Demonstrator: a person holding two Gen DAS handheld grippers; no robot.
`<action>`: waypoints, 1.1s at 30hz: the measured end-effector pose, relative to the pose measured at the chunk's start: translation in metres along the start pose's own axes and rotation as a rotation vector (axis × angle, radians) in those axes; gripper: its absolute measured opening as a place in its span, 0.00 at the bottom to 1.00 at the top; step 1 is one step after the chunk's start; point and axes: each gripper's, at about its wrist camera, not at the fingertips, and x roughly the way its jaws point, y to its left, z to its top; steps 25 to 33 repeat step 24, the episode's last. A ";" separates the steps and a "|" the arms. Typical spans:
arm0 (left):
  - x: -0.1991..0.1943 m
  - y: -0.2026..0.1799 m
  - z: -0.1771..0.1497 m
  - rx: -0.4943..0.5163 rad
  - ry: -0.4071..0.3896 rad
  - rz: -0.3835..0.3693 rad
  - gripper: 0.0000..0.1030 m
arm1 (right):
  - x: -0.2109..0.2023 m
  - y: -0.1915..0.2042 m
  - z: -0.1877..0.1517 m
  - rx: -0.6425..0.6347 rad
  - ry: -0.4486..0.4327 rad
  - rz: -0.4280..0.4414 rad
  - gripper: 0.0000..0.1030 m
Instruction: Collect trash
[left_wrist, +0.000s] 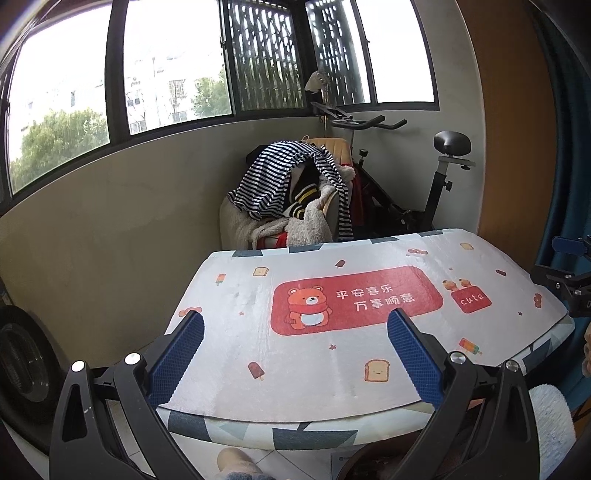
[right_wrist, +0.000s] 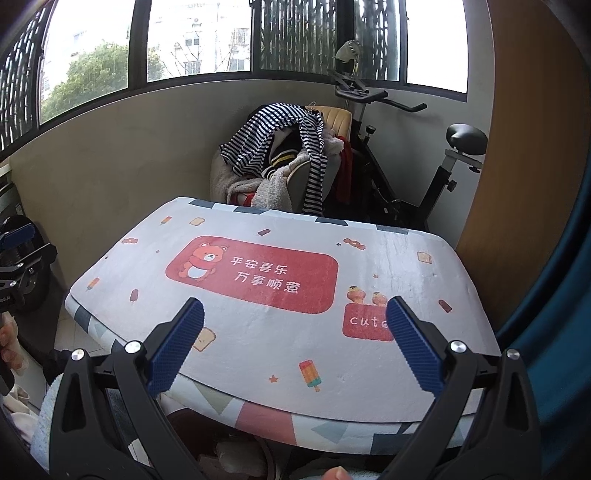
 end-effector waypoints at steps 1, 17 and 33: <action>-0.001 -0.001 0.000 0.007 -0.002 0.001 0.94 | -0.001 0.002 0.000 0.000 0.000 -0.002 0.94; -0.002 -0.012 -0.005 0.071 -0.008 0.001 0.94 | -0.002 0.018 0.002 -0.041 -0.002 0.005 0.94; -0.002 -0.016 -0.007 0.093 -0.006 0.009 0.94 | -0.001 0.016 0.002 -0.044 0.005 0.004 0.94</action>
